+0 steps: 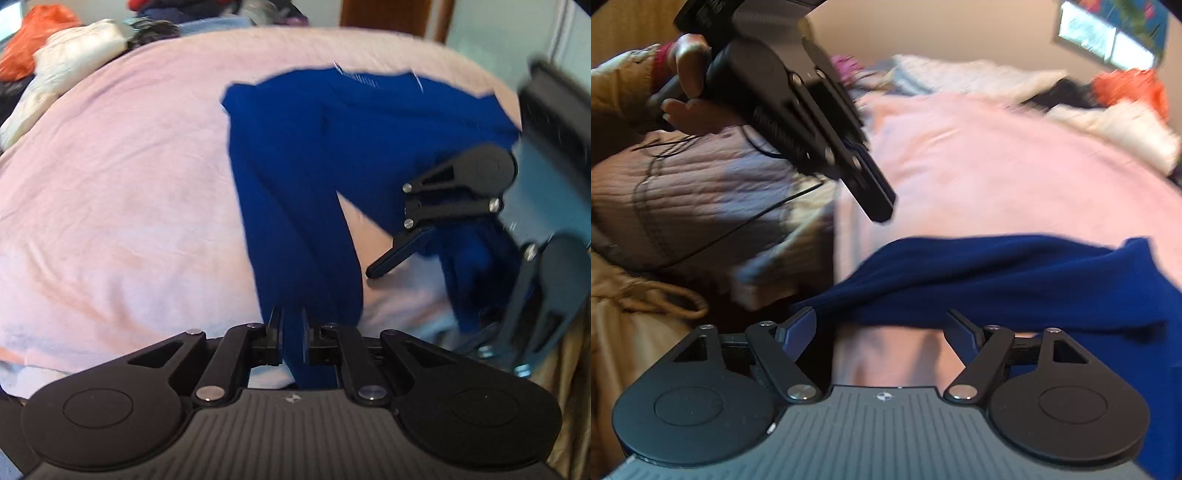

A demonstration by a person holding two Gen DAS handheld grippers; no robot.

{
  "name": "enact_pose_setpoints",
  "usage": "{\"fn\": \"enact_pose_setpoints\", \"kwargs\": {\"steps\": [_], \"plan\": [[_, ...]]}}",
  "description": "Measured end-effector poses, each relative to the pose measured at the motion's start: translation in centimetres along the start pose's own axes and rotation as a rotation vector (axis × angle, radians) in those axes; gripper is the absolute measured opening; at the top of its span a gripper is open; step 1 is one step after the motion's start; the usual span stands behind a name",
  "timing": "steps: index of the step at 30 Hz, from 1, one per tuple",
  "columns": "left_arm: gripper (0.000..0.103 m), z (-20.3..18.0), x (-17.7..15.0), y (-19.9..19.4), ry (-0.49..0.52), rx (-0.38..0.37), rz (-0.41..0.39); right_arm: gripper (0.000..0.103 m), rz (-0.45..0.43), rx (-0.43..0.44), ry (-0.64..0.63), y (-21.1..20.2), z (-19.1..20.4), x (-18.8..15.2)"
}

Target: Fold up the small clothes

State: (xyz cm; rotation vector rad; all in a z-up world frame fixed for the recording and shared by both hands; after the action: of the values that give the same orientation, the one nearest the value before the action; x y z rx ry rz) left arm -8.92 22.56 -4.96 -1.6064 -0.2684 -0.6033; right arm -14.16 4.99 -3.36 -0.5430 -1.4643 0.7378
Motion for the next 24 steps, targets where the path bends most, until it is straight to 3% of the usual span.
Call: {"fn": "enact_pose_setpoints", "kwargs": {"steps": [2,6,13,18,21,24], "plan": [[0.01,-0.7,-0.7,1.6,0.045,0.039,0.048,0.078,0.001,0.096,0.056,0.0,0.2,-0.2],[0.011,-0.6,-2.0,3.1,0.054,0.052,0.096,0.078,0.034,0.135,0.064,1.0,1.0,-0.5],[0.011,2.1,-2.8,3.9,-0.16,-0.063,0.093,0.075,0.099,0.166,0.102,3.8,1.6,-0.2],[0.011,4.3,-2.7,3.2,-0.308,-0.177,0.041,0.076,0.046,0.188,0.194,4.2,0.6,0.2],[0.011,5.1,-2.4,2.0,-0.362,-0.244,0.01,0.076,0.022,0.174,0.24,4.4,0.2,0.6],[0.011,5.6,-2.3,1.2,-0.376,-0.264,-0.009,0.075,0.075,0.109,0.235,4.9,0.8,1.1]]}}
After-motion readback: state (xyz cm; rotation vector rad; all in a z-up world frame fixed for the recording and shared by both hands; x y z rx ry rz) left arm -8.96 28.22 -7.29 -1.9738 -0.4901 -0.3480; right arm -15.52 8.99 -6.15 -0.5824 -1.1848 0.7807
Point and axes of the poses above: each gripper's, at about its wrist camera, not at the fingertips, and y roughly the way its jaws point, z to its left, x to its top, the point moved 5 cm from there along y, roughly the way its jaws point, and after that the axes turned 2 degrees about -y, right-handed, at the moved point
